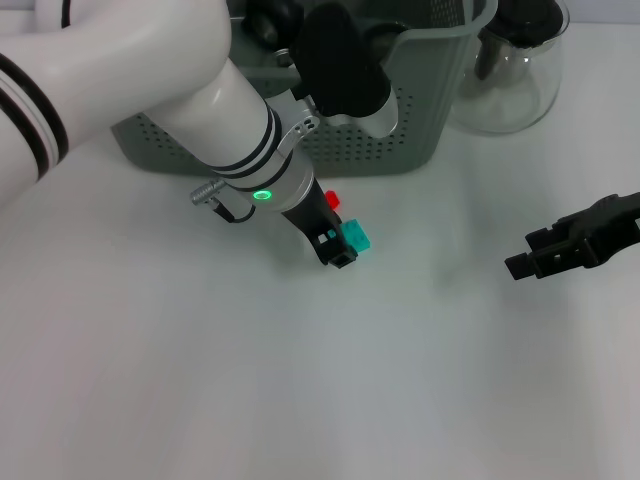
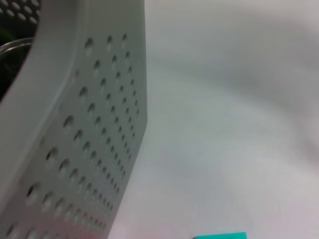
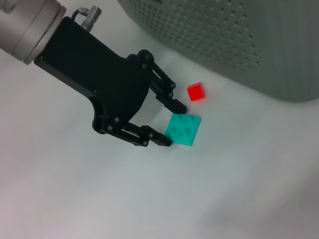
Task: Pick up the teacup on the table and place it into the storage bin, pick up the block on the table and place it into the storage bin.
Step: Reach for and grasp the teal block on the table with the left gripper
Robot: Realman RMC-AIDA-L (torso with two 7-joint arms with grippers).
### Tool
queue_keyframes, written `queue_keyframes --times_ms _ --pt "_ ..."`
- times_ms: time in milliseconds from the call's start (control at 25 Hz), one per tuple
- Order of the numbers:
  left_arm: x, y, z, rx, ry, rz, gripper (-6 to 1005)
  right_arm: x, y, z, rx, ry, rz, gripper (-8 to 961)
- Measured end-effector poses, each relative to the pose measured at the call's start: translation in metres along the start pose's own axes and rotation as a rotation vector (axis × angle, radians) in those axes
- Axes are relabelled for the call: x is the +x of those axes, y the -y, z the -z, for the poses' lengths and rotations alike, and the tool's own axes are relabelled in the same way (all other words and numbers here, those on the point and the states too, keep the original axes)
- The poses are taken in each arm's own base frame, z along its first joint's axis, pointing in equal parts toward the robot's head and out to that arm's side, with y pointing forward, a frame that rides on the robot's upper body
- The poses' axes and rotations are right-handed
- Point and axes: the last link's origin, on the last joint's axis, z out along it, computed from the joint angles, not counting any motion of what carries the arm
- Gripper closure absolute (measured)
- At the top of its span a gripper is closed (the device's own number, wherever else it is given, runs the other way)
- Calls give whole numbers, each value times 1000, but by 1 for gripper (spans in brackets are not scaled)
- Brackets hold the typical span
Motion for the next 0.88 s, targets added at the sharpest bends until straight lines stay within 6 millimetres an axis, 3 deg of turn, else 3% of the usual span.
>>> queue_keyframes --times_ms 160,720,880 --pt "1 0 0 1 -2 0 546 0 0 0 0 0 0 298" --pt "5 -2 3 -12 6 -2 530 1 1 1 2 0 -2 298" --pt "6 -3 2 -6 7 -3 434 1 1 1 3 -1 -3 298"
